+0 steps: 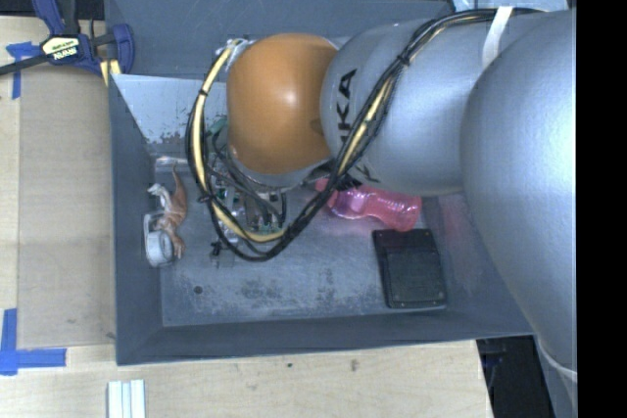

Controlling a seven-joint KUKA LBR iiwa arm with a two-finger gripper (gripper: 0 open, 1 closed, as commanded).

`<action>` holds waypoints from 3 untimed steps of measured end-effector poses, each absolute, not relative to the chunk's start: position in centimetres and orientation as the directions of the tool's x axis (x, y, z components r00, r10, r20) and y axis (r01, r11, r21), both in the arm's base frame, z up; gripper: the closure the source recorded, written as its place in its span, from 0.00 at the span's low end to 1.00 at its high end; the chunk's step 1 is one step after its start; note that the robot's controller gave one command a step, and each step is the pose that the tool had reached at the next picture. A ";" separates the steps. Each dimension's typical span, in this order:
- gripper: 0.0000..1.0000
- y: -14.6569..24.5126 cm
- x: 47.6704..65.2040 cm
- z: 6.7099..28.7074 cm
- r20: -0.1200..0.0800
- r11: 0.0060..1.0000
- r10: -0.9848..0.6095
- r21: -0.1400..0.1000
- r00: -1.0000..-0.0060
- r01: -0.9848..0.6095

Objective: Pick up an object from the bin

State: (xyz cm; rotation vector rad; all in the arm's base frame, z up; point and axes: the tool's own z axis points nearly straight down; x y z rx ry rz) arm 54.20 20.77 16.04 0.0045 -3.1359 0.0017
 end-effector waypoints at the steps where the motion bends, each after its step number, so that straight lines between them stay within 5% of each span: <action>1: 0.00 20.7 54.4 16.5 -0.002 1.000 0.000 0.001 -1.000 0.000; 2: 0.00 21.5 57.8 12.9 -0.007 0.948 -0.317 0.001 -0.948 -0.317; 3: 0.00 22.8 59.7 11.3 -0.005 0.918 -0.396 0.001 -0.918 -0.396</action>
Offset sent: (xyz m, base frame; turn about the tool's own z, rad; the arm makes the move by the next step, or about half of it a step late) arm 0.0796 0.0159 -0.0904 -0.7694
